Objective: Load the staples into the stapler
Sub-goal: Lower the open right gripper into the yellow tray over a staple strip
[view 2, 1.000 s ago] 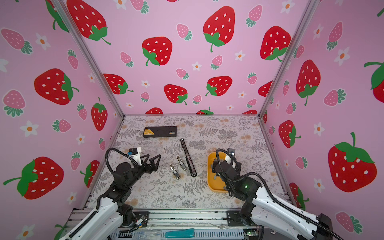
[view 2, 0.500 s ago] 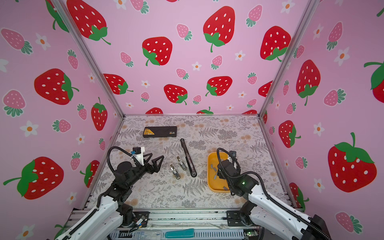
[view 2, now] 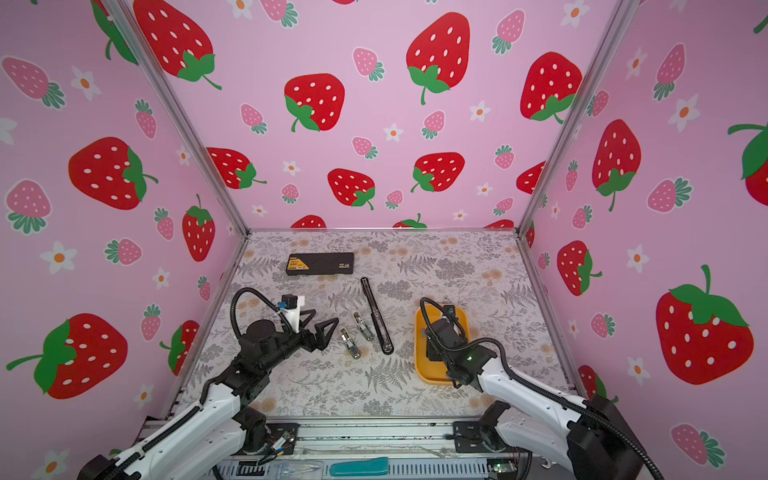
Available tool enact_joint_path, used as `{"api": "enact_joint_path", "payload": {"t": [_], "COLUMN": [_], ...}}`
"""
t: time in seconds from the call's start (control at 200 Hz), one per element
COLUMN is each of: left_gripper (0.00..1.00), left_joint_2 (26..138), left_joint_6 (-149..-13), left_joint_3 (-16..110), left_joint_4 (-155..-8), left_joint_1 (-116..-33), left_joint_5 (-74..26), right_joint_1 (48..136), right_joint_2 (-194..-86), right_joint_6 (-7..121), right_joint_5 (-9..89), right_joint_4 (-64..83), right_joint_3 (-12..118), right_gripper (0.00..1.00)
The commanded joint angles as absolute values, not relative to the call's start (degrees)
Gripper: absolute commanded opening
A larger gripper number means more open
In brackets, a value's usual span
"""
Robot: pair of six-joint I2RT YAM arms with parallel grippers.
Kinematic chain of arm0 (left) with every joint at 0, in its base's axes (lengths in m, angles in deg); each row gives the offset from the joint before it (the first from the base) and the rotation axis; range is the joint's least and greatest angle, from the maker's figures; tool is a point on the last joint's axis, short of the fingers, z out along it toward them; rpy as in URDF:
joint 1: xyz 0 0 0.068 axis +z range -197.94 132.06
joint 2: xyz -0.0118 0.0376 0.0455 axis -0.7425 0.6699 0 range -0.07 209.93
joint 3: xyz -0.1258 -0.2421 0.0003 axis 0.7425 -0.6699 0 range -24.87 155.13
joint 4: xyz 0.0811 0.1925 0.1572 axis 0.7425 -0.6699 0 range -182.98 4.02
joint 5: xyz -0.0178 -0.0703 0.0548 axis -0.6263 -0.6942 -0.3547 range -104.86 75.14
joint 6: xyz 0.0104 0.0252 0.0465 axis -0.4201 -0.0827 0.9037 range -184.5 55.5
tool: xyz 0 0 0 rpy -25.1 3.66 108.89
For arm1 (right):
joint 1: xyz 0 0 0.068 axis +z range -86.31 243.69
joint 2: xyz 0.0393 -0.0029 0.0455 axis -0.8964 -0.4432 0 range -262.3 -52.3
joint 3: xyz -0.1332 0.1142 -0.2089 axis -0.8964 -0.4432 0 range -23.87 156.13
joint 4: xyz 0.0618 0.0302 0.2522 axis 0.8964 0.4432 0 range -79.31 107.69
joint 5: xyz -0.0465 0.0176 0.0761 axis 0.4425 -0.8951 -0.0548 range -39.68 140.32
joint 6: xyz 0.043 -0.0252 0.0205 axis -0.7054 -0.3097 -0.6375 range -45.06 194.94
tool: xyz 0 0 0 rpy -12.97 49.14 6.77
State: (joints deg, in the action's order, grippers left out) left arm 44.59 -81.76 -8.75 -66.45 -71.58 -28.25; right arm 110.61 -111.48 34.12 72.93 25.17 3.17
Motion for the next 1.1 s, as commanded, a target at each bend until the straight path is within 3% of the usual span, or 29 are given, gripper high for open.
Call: {"api": "enact_joint_path", "payload": {"t": [0.0,0.22,0.35,0.44,0.52,1.09], "left_gripper": [0.99,0.99,0.99,0.99,0.99,0.99], "left_joint_2": [44.27,44.14,43.06,41.84,41.18,41.93], "left_joint_6": [-80.51,-80.51,-80.51,-80.77,-80.42,-79.43], "left_joint_3": [-6.95,-6.53,-6.52,-6.69,-7.87,-8.05], "left_joint_4": [-64.61,-65.78,-66.79,-67.36,-66.04,-65.25], "left_joint_1": [-72.09,-72.24,-72.29,-72.35,-72.37,-72.46], "left_joint_5": [-26.74,-26.39,-26.38,-25.72,-25.38,-24.62], "right_joint_1": [110.1,106.81,103.78,102.57,101.83,98.59], "right_joint_2": [-112.83,-119.01,-123.63,-127.21,-129.89,-141.93], "right_joint_6": [34.48,35.53,38.9,40.63,41.2,43.33], "right_joint_5": [72.87,75.57,73.68,72.61,73.28,70.74], "right_joint_4": [21.37,21.64,17.09,16.23,15.01,11.57], "right_joint_3": [3.18,6.06,7.87,10.03,11.12,16.13], "right_gripper": [0.66,0.63,0.52,0.37,0.3,0.21]}}
